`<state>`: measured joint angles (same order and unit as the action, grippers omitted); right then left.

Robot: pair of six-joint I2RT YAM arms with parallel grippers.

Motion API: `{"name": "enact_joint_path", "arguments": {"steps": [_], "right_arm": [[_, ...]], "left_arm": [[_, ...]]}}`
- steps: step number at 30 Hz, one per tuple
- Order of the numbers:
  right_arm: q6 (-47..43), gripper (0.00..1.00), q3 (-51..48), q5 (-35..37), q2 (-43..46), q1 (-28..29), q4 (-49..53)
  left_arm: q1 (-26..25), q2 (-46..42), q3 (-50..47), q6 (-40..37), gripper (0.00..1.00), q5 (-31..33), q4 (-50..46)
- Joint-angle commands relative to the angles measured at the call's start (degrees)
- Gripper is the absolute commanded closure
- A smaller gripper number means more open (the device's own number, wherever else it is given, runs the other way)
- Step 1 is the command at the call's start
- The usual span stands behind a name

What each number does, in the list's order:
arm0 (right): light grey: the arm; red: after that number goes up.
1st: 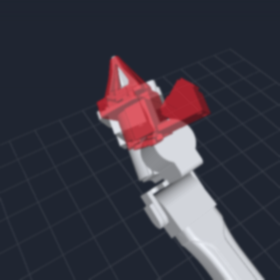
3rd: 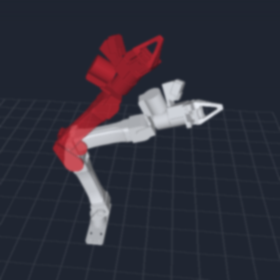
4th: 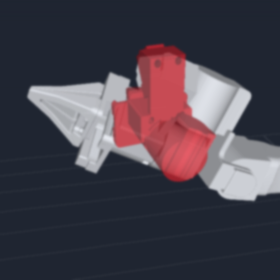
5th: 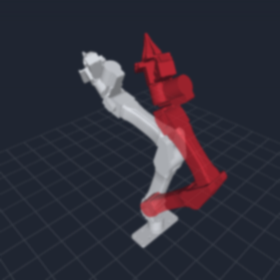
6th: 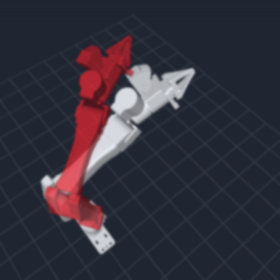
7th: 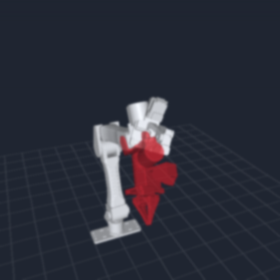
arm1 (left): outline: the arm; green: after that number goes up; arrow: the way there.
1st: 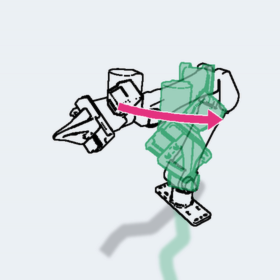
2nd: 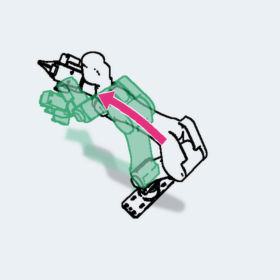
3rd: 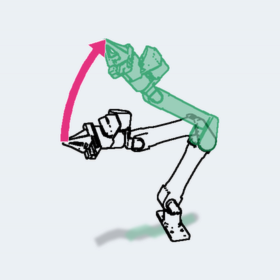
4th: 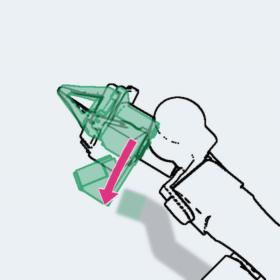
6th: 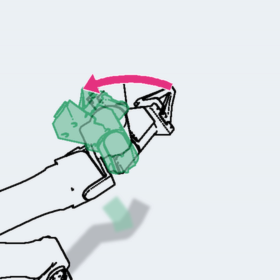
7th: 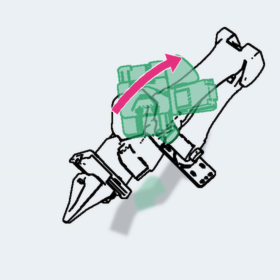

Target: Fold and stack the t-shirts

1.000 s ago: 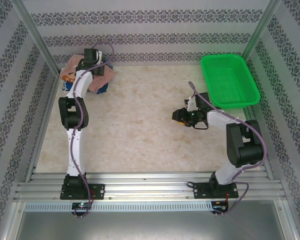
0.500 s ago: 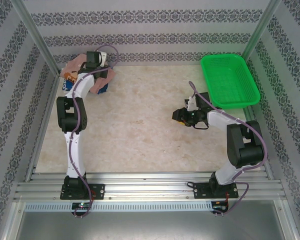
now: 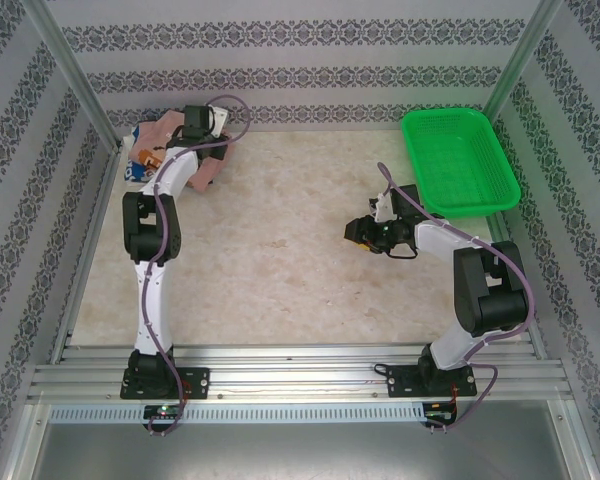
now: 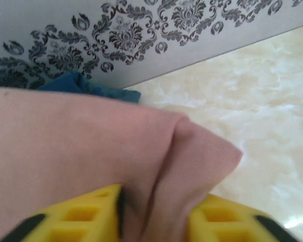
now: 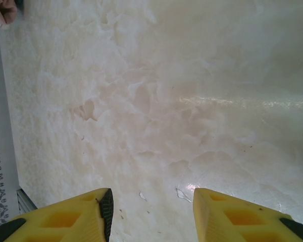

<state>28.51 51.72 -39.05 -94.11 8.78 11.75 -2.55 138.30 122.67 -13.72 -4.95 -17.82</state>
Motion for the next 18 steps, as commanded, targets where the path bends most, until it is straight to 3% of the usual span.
{"name": "enact_joint_path", "arguments": {"steps": [1, 7, 11, 15, 18], "right_arm": [[-0.5, 0.53, -0.6, 0.0, 1.0, 0.0, 0.0], [-0.3, 0.53, -0.5, 0.1, 1.2, 0.0, 0.1], [-0.5, 0.53, -0.7, 0.2, 1.5, 0.0, 0.2], [-0.3, 0.52, -0.9, 0.1, 2.1, 0.0, 0.1], [-0.1, 0.52, -1.3, 0.4, 2.7, -0.1, 0.0]], "left_arm": [[0.7, 2.8, 4.2, 0.7, 0.47, -2.6, -3.8], [1.4, 0.7, 5.0, 1.6, 0.00, -11.4, -5.2], [2.5, -5.3, -1.9, 6.7, 0.00, -21.9, -0.2], [3.3, -7.2, -2.5, 12.7, 0.00, -23.0, 0.8], [4.6, -8.9, -6.7, 20.1, 0.00, -26.0, 7.4]]}}
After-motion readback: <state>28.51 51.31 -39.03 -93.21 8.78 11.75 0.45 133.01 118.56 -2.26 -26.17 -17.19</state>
